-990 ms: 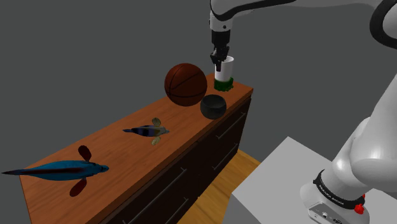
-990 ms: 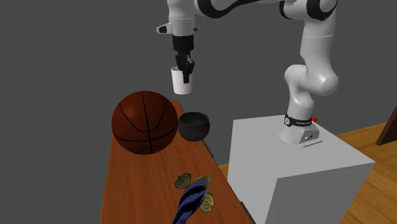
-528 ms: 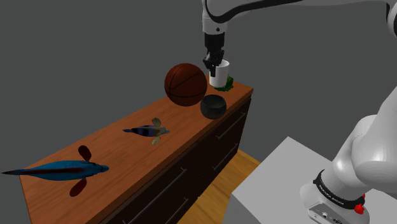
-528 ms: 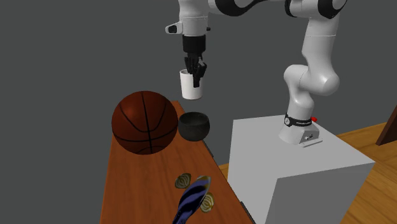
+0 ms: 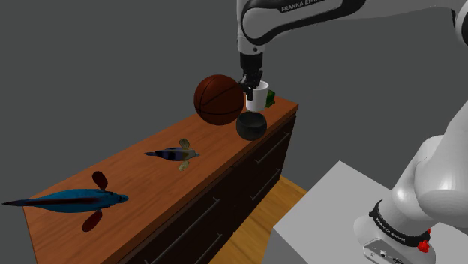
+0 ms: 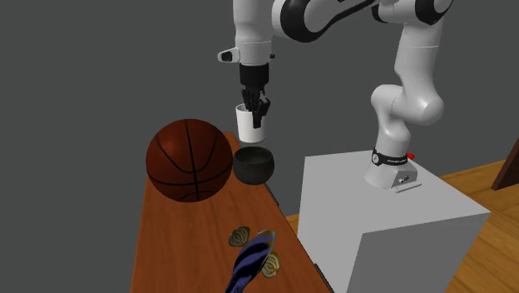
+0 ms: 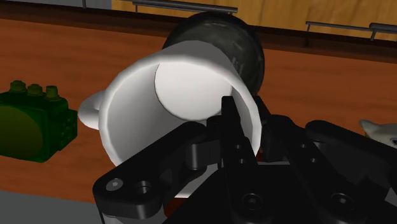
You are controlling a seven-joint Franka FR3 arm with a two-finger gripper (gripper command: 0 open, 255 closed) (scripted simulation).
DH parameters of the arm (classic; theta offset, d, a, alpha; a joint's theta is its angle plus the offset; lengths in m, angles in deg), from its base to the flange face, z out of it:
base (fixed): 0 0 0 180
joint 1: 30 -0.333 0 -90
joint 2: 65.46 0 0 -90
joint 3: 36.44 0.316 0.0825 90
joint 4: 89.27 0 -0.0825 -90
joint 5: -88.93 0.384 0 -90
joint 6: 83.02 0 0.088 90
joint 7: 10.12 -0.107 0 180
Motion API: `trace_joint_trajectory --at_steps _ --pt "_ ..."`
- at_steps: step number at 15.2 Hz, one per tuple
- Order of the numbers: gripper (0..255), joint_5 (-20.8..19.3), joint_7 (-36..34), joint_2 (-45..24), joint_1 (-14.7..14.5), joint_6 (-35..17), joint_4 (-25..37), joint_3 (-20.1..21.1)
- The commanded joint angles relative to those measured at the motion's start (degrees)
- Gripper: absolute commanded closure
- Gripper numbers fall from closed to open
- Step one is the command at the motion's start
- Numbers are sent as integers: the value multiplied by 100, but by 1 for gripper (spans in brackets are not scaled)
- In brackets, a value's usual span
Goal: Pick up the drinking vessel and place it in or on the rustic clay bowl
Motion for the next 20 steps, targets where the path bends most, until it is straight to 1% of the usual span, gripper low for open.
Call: trace_joint_trajectory --at_steps 1,7,15,16,20 --pt "255 -3 -11 -4 -1 -158 -149 1" --pt "255 -12 -35 -109 1 -645 -532 -1" --pt "255 -12 -35 -109 1 -645 -532 -1" --pt "0 -12 -35 -109 1 -646 -533 -1" --pt "0 -12 -35 -109 1 -646 -533 -1"
